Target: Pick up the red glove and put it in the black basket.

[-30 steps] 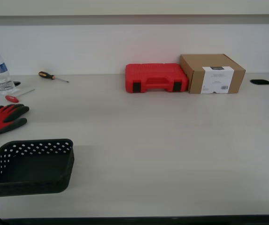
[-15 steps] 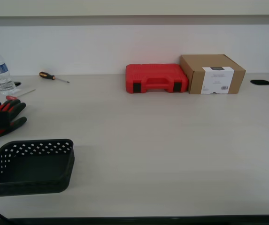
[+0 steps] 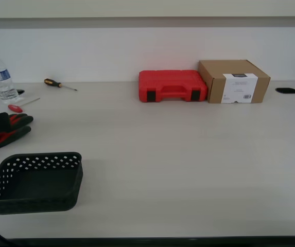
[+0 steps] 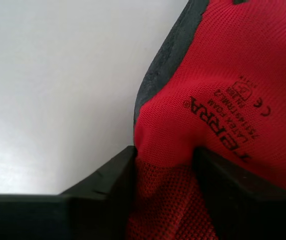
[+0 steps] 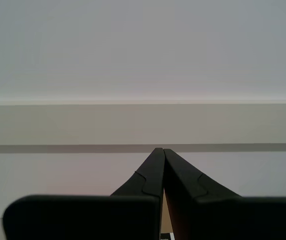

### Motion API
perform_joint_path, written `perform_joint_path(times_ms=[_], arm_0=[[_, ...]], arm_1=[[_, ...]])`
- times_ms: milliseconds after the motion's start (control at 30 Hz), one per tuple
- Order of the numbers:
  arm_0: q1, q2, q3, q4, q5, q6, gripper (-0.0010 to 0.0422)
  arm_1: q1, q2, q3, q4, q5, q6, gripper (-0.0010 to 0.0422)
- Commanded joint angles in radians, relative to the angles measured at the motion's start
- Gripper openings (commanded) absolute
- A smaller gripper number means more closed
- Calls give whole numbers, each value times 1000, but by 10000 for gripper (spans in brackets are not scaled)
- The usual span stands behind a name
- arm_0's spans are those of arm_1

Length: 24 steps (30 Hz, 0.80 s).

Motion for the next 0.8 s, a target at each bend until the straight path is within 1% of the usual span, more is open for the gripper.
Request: perform_joint_path(times_ms=[33,167,233,267,300,333,367,400,433,467,500,567,700,800], arm_0=[[0,0,2,3,0,3,0],[0,0,2,3,0,3,0],[1,0,2,3,0,3,0],[1,0,2,3,0,3,0],[1,0,2,3,0,3,0],[0,0,2,3,0,3,0],[1,0,2,3,0,3,0],[1,0,2,3,0,3,0],[1,0,2,3,0,3,0],[0,0,2,3,0,3,0],[1,0,2,3,0,3,0],[0,0,2,3,0,3,0],[1,0,2,3,0,3,0],[1,0,2,3,0,3,0]], arm_1=[[-4,332,-3,-5,8,-1,149],[-4,331,-2,-3,21,-5,174],[-4,331,-2,-12,21,-5,162],[-5,331,-2,-19,22,-7,140],[-5,331,-2,-27,34,-8,107],[-5,330,-2,-34,44,-9,69],[-5,325,-2,-47,51,-9,18],[-5,317,-2,-61,61,-9,-6],[-5,307,-2,-74,64,-8,6],[-5,294,-4,-88,63,-5,6],[-5,278,-9,-99,64,-5,-4],[-6,242,-33,-104,66,-5,1],[-14,143,-121,-82,66,-12,-1],[-32,56,-193,-55,67,-48,-1]])
